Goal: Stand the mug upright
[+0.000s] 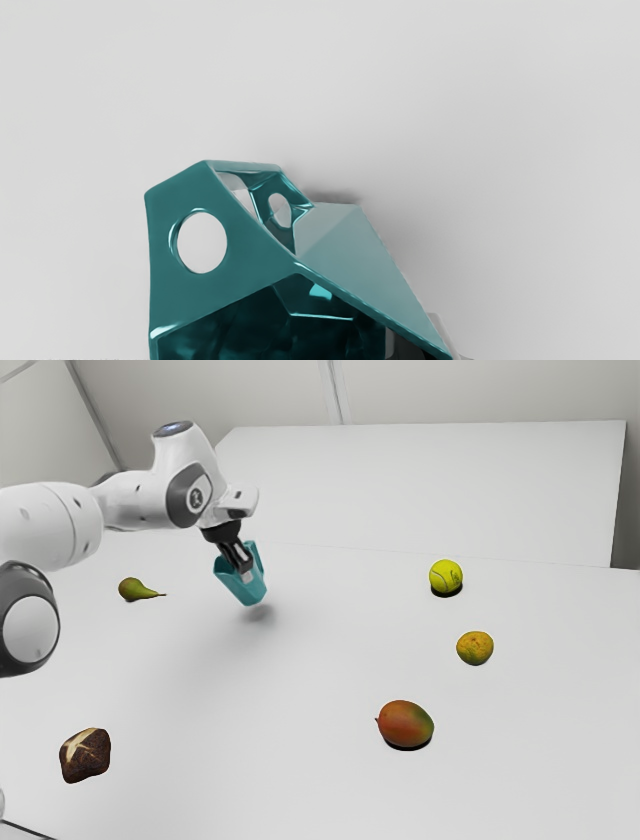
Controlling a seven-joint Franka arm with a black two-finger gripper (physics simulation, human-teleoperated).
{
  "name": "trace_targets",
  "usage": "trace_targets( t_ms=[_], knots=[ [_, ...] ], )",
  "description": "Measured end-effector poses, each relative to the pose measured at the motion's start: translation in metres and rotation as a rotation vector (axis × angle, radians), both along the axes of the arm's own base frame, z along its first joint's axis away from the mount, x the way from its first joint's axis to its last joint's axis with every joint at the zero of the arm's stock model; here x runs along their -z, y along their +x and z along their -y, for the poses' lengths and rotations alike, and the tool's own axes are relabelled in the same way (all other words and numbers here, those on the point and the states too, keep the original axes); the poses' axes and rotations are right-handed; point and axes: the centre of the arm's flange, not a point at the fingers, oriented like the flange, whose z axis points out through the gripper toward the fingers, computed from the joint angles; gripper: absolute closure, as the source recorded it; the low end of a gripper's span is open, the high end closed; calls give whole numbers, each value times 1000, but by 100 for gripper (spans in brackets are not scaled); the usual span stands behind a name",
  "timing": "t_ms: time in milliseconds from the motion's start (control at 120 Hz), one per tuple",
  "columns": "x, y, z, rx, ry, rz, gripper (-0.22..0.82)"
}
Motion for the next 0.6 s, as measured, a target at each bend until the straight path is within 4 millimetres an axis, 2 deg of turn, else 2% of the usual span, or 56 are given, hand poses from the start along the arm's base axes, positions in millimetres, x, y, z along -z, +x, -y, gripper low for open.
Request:
trace_targets(
  t_ms=[250,342,517,600],
  knots=[
    [30,-1,2,-112,11,-4,78],
    [34,-2,3,-148,8,-5,78],
    [37,0,3,-202,4,7,41],
    [35,0,3,-224,2,12,28]
  ],
)
